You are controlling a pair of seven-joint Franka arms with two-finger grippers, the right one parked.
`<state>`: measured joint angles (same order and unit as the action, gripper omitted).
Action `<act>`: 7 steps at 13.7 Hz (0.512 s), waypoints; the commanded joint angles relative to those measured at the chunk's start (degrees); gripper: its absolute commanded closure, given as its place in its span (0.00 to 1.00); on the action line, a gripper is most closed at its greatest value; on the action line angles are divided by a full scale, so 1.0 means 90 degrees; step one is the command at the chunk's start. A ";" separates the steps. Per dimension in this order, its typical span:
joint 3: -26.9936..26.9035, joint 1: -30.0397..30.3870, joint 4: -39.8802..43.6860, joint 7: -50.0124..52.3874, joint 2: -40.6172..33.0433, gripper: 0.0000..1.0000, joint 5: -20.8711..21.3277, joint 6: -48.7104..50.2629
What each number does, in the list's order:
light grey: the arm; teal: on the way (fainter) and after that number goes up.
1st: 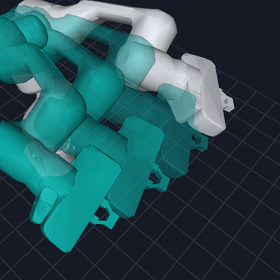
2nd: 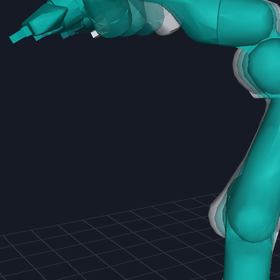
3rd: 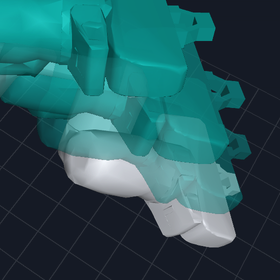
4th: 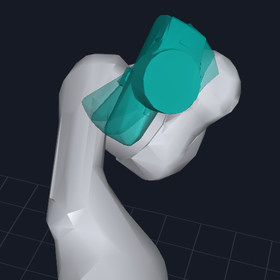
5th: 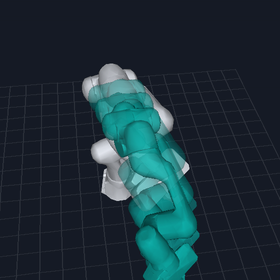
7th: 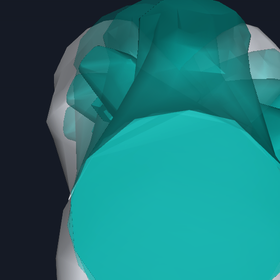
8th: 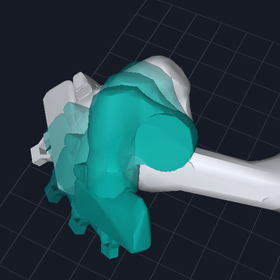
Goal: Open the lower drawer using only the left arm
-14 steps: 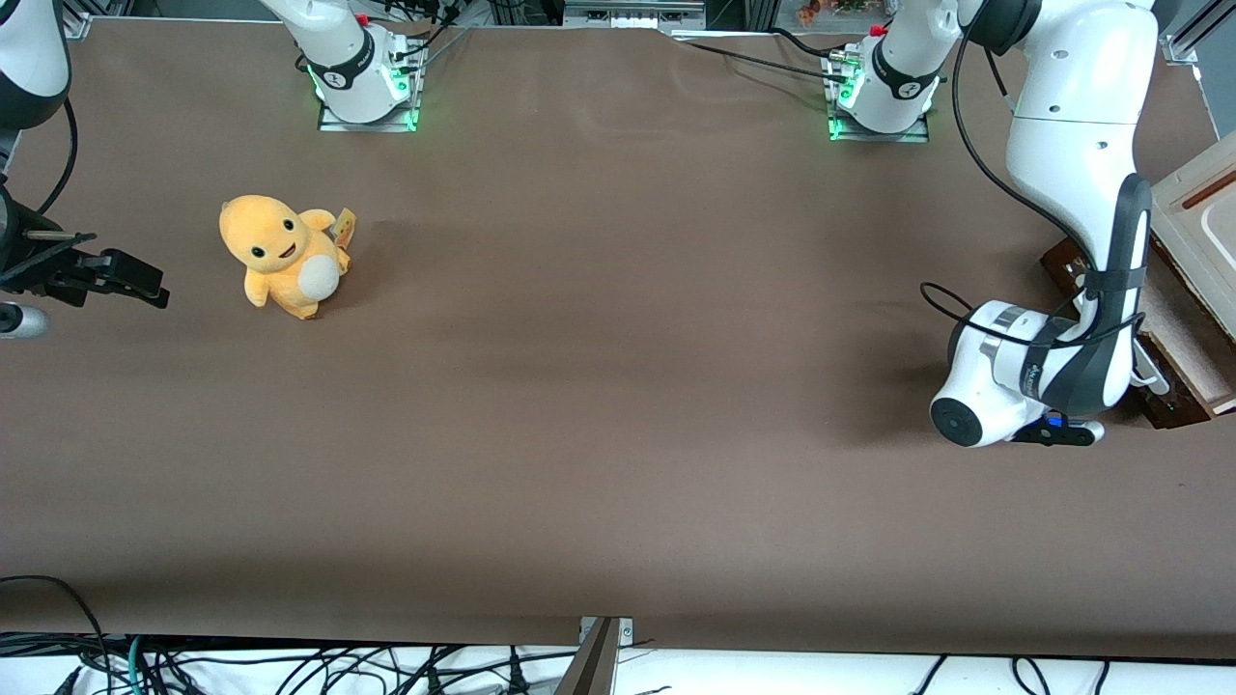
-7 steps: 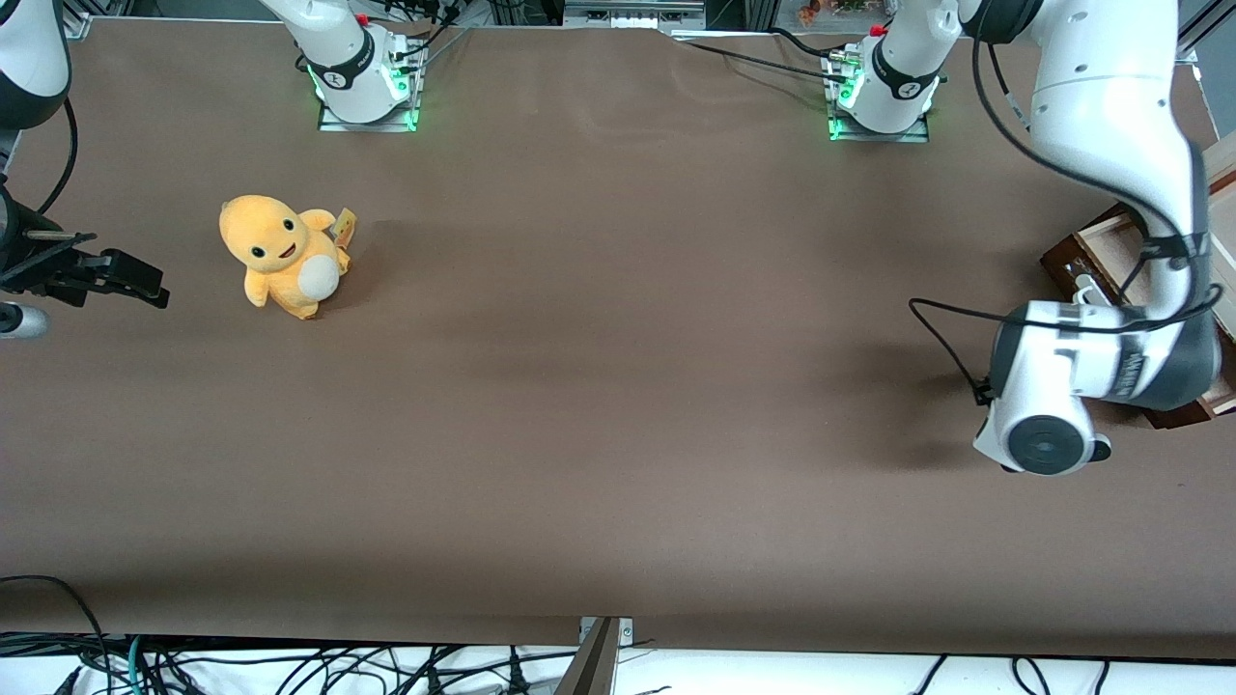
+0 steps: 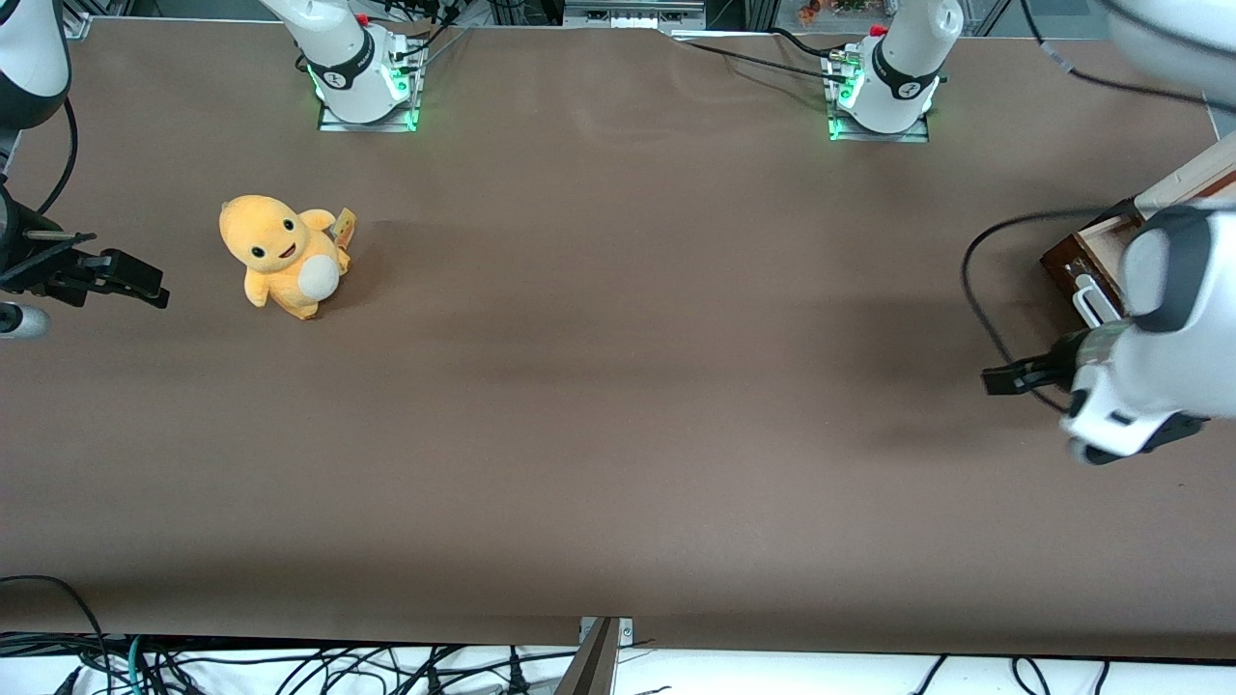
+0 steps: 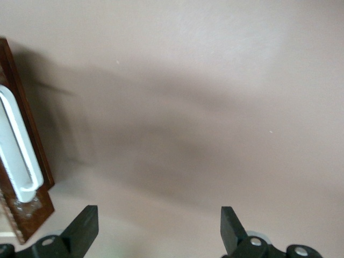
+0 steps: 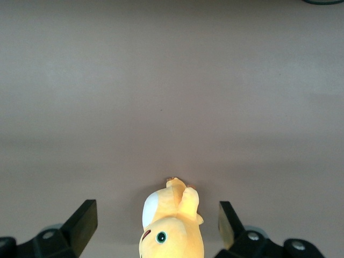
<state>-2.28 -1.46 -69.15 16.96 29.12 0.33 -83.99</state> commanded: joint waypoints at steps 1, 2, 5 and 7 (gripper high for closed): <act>0.0019 0.0239 -0.0410 -0.0740 -0.0742 0.00 -0.0192 0.0035; 0.0019 0.0289 -0.0731 -0.1206 -0.1093 0.00 -0.0212 -0.0090; -0.0001 0.0280 -0.1483 -0.1572 -0.1904 0.00 -0.0212 -0.0578; -0.0001 0.0231 -0.2098 -0.1786 -0.2461 0.00 -0.0212 -0.1328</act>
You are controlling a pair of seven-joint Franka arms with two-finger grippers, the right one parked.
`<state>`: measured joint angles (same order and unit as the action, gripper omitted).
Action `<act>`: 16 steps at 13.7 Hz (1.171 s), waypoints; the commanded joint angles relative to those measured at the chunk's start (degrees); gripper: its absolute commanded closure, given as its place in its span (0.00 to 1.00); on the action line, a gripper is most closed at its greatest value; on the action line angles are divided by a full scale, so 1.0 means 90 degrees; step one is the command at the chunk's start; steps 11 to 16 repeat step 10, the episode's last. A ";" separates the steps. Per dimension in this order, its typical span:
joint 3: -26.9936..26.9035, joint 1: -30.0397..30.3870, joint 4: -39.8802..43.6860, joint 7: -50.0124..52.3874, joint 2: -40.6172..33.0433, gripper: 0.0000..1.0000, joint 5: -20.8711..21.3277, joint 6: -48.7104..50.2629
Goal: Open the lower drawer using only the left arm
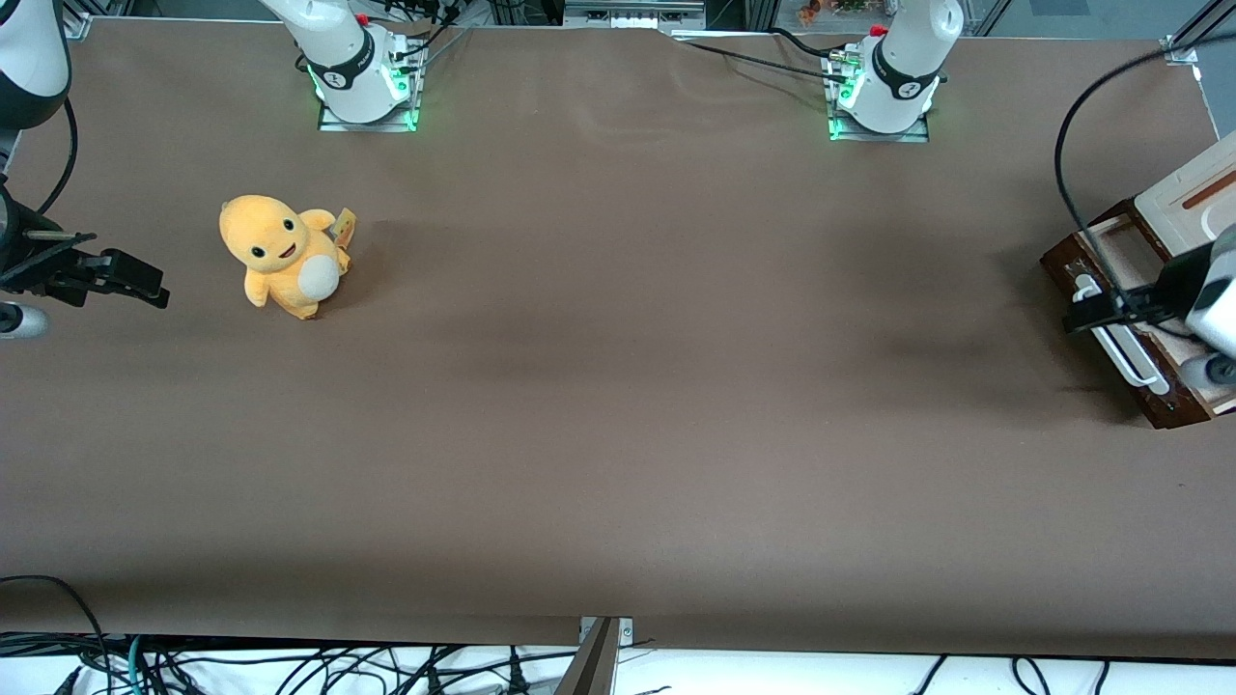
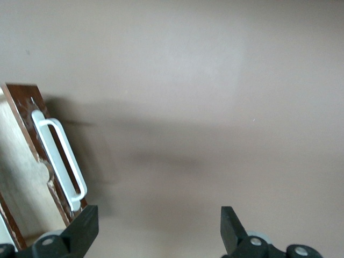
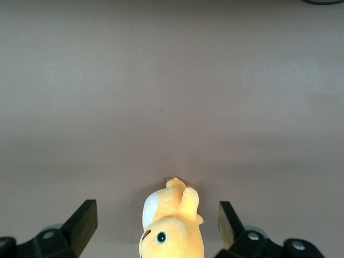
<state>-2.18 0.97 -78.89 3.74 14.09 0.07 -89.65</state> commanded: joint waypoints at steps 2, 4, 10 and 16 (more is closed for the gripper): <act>-0.0011 -0.0088 -0.1244 -0.0687 -0.1087 0.00 -0.0173 -0.0957; -0.0011 -0.0108 -0.1312 -0.0669 -0.1194 0.00 -0.0164 -0.0899; -0.0021 -0.0108 -0.1605 -0.0708 -0.1351 0.00 -0.0095 -0.0762; -0.0021 -0.0108 -0.1605 -0.0708 -0.1351 0.00 -0.0095 -0.0762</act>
